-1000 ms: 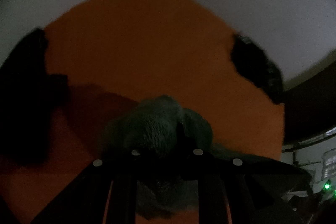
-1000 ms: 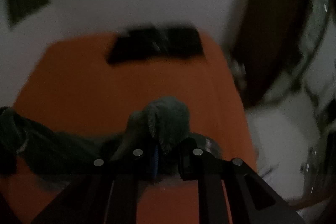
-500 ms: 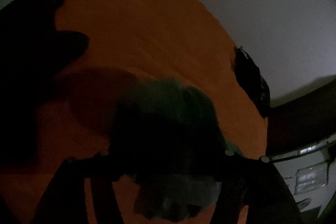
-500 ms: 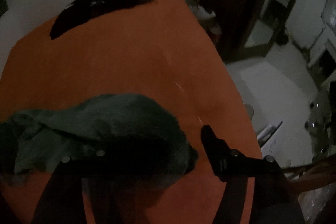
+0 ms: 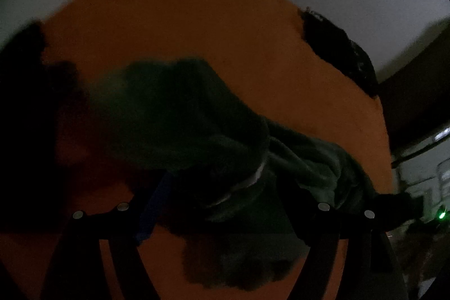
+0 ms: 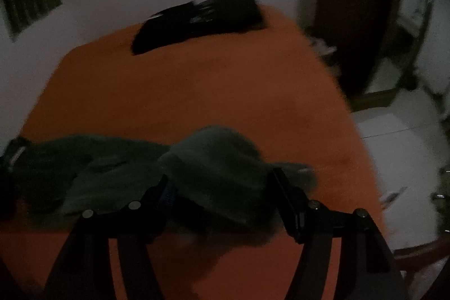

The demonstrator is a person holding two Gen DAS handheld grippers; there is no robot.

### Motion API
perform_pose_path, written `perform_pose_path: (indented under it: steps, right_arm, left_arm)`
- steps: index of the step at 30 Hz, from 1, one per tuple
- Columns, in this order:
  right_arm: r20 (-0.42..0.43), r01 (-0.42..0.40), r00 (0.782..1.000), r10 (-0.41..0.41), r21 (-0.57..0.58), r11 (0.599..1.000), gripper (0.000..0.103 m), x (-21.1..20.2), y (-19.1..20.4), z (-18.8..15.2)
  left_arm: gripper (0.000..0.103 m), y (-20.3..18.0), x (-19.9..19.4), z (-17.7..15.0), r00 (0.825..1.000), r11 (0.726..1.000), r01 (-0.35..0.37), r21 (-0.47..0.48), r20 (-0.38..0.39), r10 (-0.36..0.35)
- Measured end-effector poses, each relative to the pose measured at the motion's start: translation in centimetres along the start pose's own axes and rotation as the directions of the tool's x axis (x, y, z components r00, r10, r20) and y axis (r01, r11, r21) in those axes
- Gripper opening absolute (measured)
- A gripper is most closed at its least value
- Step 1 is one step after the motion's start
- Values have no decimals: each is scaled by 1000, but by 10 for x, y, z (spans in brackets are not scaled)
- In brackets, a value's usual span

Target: Fold clothes

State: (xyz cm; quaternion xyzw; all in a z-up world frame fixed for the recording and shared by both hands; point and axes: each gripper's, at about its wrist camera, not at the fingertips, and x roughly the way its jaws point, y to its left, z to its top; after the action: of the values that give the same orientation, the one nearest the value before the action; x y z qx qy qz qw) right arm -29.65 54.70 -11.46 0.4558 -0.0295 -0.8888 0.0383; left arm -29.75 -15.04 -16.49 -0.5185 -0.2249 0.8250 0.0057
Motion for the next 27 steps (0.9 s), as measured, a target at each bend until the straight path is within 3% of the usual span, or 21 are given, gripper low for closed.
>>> perform_pose_path:
  steps: [2, 3, 4, 5, 7, 8, 9, 12, 14, 16, 19, 20, 21, 23, 24, 26, 27]
  right_arm:
    - [-30, -42, 999, 41, -11, 999, 68, 12, 6, -5]
    - [-47, -47, 998, 46, -23, 999, 68, 19, 8, -8]
    - [-53, -50, 997, 48, -28, 998, 68, 24, 8, -12]
    - [-58, -52, 997, 50, -32, 998, 67, 29, 7, -17]
    - [-40, -3, 999, 3, -15, 1000, 45, 33, -1, -27]
    - [-42, 30, 999, -30, -2, 1000, 25, 35, -8, -28]
    - [-39, 45, 998, -44, 29, 999, 17, 34, -16, -30]
    - [14, 65, 998, -68, 155, 986, 14, 21, -46, -29]
    - [81, 99, 990, -116, 192, 976, 14, 5, -60, -18]
    - [166, 117, 975, -145, 166, 979, 14, -17, -63, 8]
    - [251, 6, 967, -36, 120, 993, 14, -43, -43, 45]
    - [267, -40, 964, 16, 86, 995, 14, -46, -27, 54]
    - [280, -86, 958, 68, 52, 995, 14, -49, -12, 63]
    - [302, -174, 938, 171, -17, 985, 14, -55, 19, 80]
    - [276, -182, 944, 180, -18, 983, 14, -44, 25, 90]
    - [223, -198, 955, 197, -18, 980, 14, -24, 37, 108]
    - [197, -207, 959, 206, -18, 978, 14, -14, 43, 117]
  left_arm:
    - [76, -2, 18, 0, 998, 998, -58, -15, 15, 58]
    - [66, -3, 28, 0, 996, 996, -87, -23, 22, 87]
    - [49, -3, 34, 1, 993, 993, -111, -36, 34, 112]
    - [22, -1, 30, 3, 990, 991, -119, -62, 61, 123]
    - [21, 4, 21, 6, 983, 984, -134, -115, 114, 147]
    - [20, 6, 17, 8, 977, 980, -140, -141, 139, 160]
    - [20, 8, 10, 10, 969, 976, -150, -161, 170, 177]
    - [21, 1, -24, 21, 918, 963, -224, -148, 301, 260]
    - [24, -5, -39, 30, 905, 957, -261, -127, 312, 288]
    - [27, -12, -51, 35, 916, 959, -259, -118, 286, 283]
    - [34, -32, -83, 31, 934, 994, -93, -59, 341, 107]
    - [37, -39, -93, 29, 930, 999, -39, -34, 364, 49]
    - [37, -47, -105, 26, 911, 1000, 2, -1, 412, -1]
    - [38, -61, -119, 27, 879, 999, -8, 53, 477, -18]
    - [44, -68, -123, 29, 870, 997, -32, 75, 492, -9]
    - [55, -78, -119, 31, 883, 991, -83, 103, 468, 25]
    - [62, -78, -114, 29, 899, 990, -69, 120, 439, 9]
